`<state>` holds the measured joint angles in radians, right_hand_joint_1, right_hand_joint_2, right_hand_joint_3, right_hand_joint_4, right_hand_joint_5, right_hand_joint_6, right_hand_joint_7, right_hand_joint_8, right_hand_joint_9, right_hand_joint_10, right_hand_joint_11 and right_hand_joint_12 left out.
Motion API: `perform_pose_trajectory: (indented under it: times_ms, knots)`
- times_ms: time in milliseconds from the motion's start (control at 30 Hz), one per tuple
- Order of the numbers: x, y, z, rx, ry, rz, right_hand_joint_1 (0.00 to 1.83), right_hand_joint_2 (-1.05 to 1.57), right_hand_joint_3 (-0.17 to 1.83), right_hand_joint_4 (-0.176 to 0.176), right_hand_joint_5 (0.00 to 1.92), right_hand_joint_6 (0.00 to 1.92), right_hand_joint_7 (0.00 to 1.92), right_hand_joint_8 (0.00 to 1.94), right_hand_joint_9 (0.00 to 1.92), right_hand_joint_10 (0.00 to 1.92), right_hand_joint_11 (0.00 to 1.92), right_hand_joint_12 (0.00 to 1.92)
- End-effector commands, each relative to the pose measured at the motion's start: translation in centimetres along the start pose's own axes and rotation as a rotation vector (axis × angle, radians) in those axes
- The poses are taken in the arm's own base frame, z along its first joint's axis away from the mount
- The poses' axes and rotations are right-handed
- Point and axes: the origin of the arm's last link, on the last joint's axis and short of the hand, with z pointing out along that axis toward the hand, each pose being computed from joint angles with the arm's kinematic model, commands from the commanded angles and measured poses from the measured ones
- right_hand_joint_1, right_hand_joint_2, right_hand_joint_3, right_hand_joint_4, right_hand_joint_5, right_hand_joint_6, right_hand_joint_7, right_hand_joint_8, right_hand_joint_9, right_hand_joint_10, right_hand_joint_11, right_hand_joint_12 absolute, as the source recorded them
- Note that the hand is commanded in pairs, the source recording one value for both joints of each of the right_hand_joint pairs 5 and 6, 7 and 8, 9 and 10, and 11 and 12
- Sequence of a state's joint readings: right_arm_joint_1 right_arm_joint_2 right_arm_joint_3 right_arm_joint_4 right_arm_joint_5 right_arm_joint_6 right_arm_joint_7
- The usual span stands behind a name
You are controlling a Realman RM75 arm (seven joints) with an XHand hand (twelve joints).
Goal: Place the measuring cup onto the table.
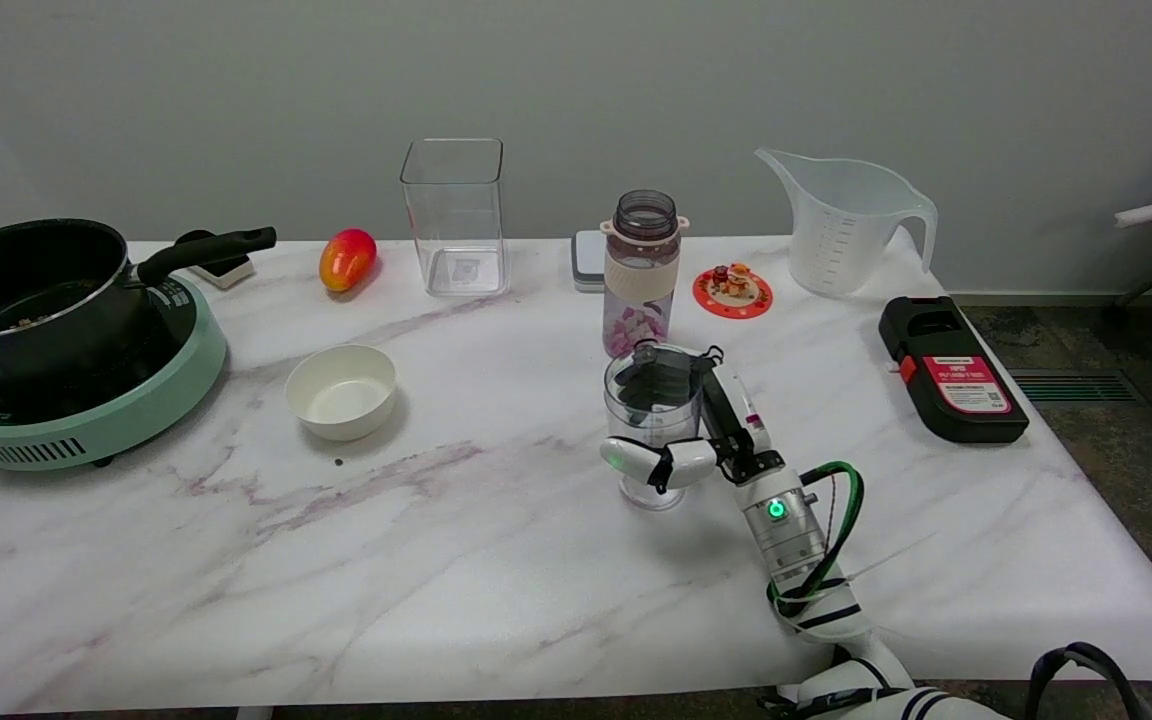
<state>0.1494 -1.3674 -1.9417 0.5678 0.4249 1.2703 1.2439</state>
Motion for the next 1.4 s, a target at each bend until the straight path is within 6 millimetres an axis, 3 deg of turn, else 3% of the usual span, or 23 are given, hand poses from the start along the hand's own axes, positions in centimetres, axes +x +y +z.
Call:
perform_pose_trajectory:
  times_ms: [33,300,400,500,667,833,933,1200,1400]
  knots:
    - [-0.3,0.2,0.0,-0.013,0.001,0.015,1.25,0.44,0.83,0.0,0.95,0.95,1.25,1.25,1.1,1.1,1.04,1.04]
    - [-0.3,0.2,0.0,-0.011,-0.001,0.012,1.27,0.15,1.11,0.0,0.85,0.85,1.1,1.1,0.8,0.8,0.83,0.83]
    - [-0.3,0.2,0.0,-0.009,-0.002,0.008,1.25,-0.14,1.2,0.0,0.76,0.76,0.94,0.94,0.64,0.64,0.74,0.74]
    - [-0.2,0.2,0.0,-0.009,0.001,0.006,1.23,-0.36,1.29,0.0,0.62,0.62,0.67,0.67,0.55,0.55,0.65,0.65]
    - [-0.2,0.2,-0.1,-0.01,-0.001,0.006,1.21,-0.55,1.25,0.0,0.29,0.29,0.53,0.53,0.46,0.46,0.58,0.58]
    - [0.3,0.3,-0.2,-0.01,0.001,-0.003,1.19,-0.63,1.13,0.0,0.19,0.19,0.46,0.46,0.41,0.41,0.54,0.54]
    - [1.2,0.3,-0.1,-0.001,0.001,-0.015,1.18,-0.69,1.0,0.0,0.14,0.14,0.42,0.42,0.36,0.36,0.5,0.5]
    - [3.6,0.4,-0.7,-0.008,-0.016,-0.001,1.17,-0.74,0.97,0.0,0.06,0.06,0.36,0.36,0.25,0.25,0.27,0.27]
    - [7.5,0.7,-1.0,-0.05,0.028,0.005,1.18,-0.73,0.9,0.0,0.01,0.01,0.27,0.27,0.16,0.16,0.21,0.21]
